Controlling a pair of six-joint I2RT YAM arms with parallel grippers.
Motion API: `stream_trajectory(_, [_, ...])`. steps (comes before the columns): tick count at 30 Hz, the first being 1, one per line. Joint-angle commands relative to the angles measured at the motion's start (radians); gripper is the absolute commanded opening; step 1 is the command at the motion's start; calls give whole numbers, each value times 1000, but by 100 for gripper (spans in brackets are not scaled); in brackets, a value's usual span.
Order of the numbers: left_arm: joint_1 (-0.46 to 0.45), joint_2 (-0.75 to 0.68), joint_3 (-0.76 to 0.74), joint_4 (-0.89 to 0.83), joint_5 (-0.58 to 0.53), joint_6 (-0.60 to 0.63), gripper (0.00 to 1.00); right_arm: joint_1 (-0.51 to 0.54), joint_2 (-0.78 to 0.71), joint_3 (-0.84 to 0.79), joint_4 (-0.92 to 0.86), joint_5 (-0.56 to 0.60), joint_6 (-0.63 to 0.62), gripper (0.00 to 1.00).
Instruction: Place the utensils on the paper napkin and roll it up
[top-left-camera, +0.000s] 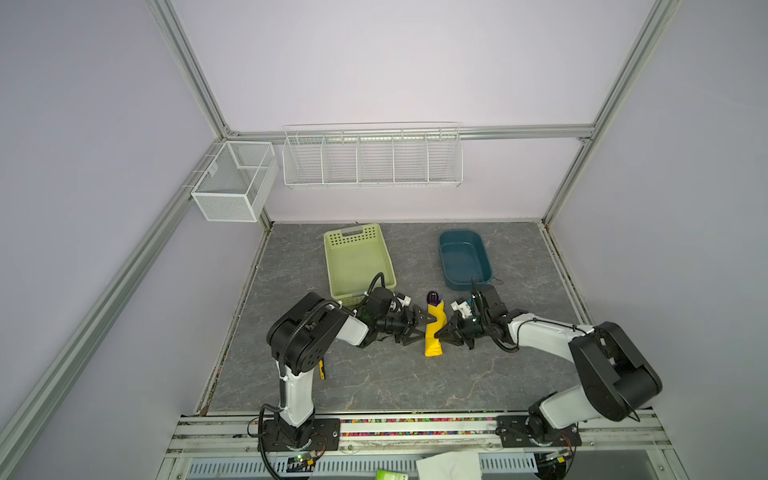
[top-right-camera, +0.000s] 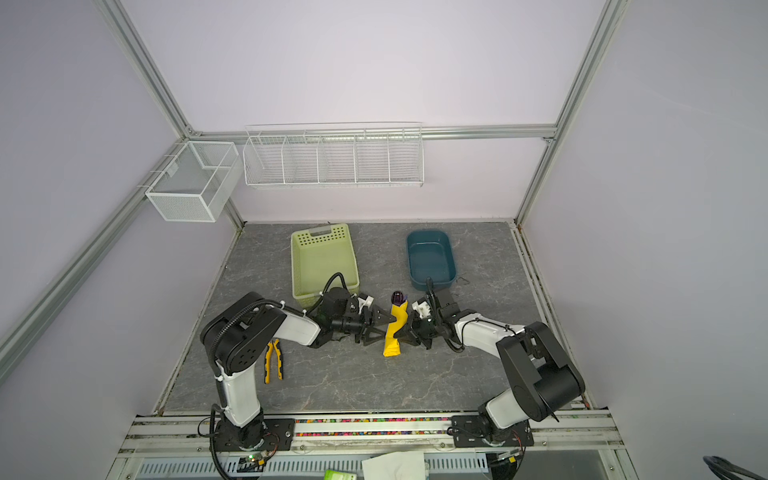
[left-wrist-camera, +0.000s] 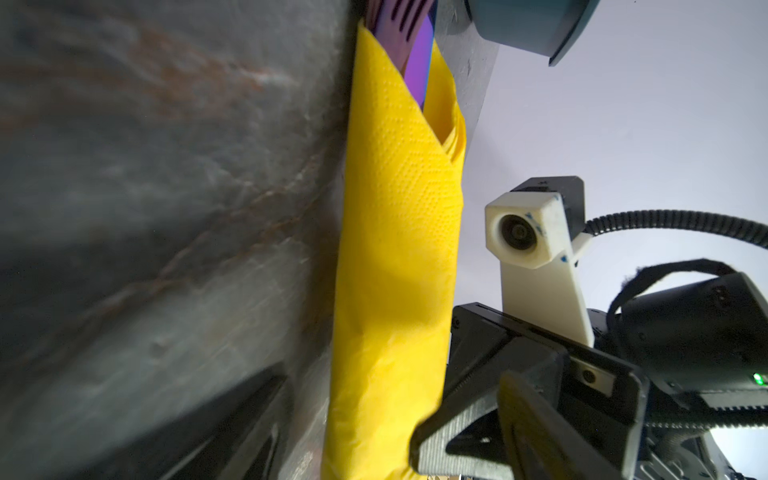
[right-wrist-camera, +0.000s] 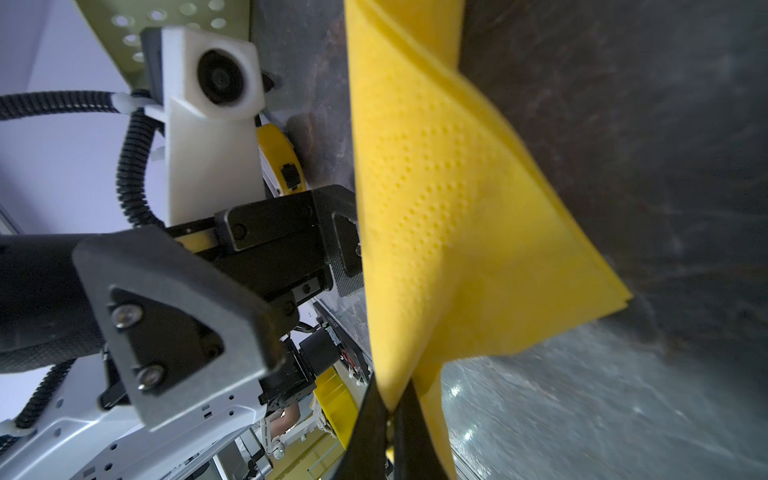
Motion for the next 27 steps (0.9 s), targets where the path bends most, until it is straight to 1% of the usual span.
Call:
stream_trajectory(1, [-2,58,-27,22,-19,-66,79,-5,-23,-2,54,-31,38,7])
stream_trajectory(8, [-17,136,-31,204,-17,-181,78,-4,-13,-5,79,-47,51,7])
stream_trajectory(14, [-36,207,-8,350,-24,-276,73,-3,-13,-11,88,-54,56,7])
stream_trajectory(18, [-36,218,11,361,-28,-282,71,-2,-15,-23,91,-58,56,7])
stream_trajectory(27, [-32,253,63,423,-23,-309,63,3,-43,-72,83,-66,50,7])
